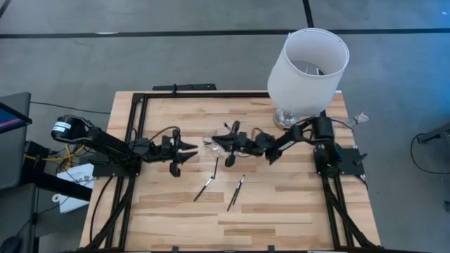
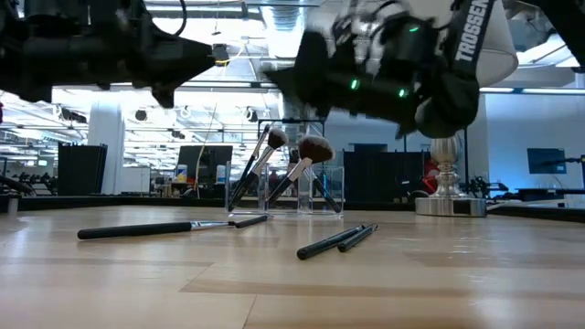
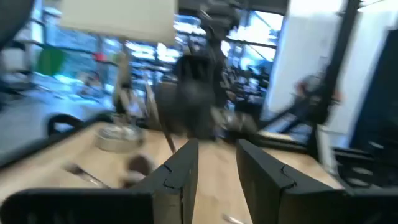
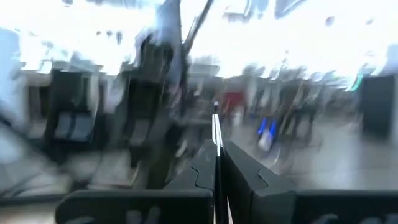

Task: Pick & Place Makeup Supplies
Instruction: Put the black makeup brush into the transparent organizer

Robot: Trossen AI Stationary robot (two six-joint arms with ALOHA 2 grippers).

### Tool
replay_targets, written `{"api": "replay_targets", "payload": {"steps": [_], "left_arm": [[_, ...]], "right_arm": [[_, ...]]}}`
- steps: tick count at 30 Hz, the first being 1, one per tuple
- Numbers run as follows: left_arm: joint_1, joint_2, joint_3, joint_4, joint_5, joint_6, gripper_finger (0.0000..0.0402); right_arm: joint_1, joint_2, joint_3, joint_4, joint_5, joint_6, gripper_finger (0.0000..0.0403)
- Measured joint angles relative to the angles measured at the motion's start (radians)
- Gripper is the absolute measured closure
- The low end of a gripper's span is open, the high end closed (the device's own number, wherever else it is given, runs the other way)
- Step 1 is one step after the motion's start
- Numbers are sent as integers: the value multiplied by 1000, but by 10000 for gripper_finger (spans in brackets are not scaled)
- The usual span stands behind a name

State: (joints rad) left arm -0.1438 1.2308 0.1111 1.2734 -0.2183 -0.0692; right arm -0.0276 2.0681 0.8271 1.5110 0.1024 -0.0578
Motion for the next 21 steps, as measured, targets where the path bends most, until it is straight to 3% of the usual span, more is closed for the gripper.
{"api": "replay_targets", "payload": {"steps": [2,4,7,14,18,21], "left_arm": [[30,0,19,1,-1,14,296],[59,0,35,4,9,15,296],[93,0,48,0,47,11,296],[112,-13,54,14,73,13,296],[112,-14,55,38,174,13,296],[112,-14,55,48,190,13,296]], "right_arm": [[-3,11,32,-12,-7,70,396],[-2,22,61,59,-44,50,396],[10,9,106,17,-105,-13,396],[27,-39,133,-123,-129,-22,396],[27,-37,135,-120,-124,-20,396],[27,-35,135,-126,-124,-3,396]]}}
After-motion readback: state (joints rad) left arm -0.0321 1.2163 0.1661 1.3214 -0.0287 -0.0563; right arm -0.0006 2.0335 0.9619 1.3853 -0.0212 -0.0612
